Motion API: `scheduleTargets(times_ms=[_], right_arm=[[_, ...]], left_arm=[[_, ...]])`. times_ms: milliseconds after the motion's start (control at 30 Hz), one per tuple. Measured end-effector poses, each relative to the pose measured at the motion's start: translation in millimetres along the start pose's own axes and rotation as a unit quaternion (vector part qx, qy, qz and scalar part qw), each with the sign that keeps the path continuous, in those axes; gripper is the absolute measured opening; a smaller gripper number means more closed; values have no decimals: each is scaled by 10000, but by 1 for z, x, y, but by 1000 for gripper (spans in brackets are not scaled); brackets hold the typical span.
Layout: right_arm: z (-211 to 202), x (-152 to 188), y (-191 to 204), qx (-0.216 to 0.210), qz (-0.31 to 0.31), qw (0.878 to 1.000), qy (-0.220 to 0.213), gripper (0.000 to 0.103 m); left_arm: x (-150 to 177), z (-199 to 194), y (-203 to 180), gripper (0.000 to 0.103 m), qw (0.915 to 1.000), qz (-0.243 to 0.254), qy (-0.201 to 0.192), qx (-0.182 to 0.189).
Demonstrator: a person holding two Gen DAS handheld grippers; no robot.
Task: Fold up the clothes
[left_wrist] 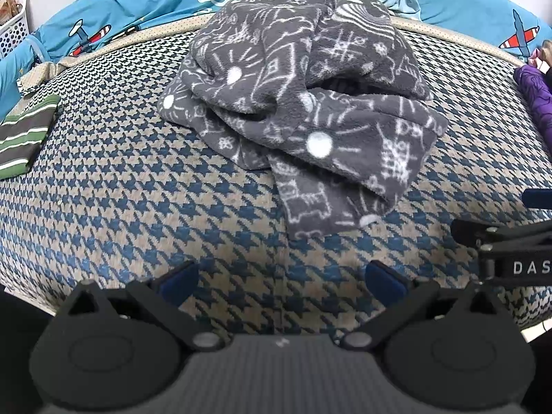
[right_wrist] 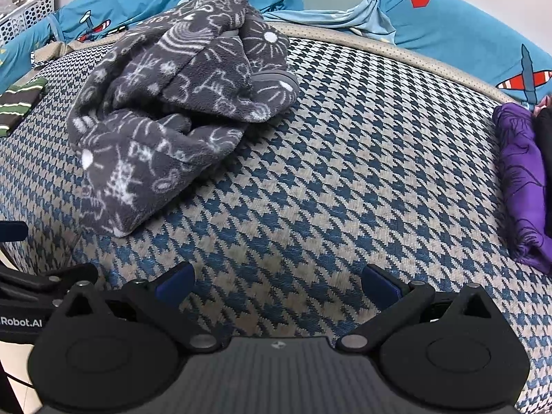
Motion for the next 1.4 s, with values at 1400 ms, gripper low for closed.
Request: scheduleTargets(times_ms=[1400], right_arm=[[-10, -62, -8, -966, 1097, 9878, -539, 92]], left_arm=[[-61, -13, 57, 103, 9971, -341, -685, -32]])
Point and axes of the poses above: each gripper's, at about its wrist camera, not at the fingertips, and z roughly the way its jaws point, y to its left, x to its underside, the point moved 1 cm from there along z, roughly the way its jaws point, and after that the axes turned 13 degrees about x, right-handed, at the moved point
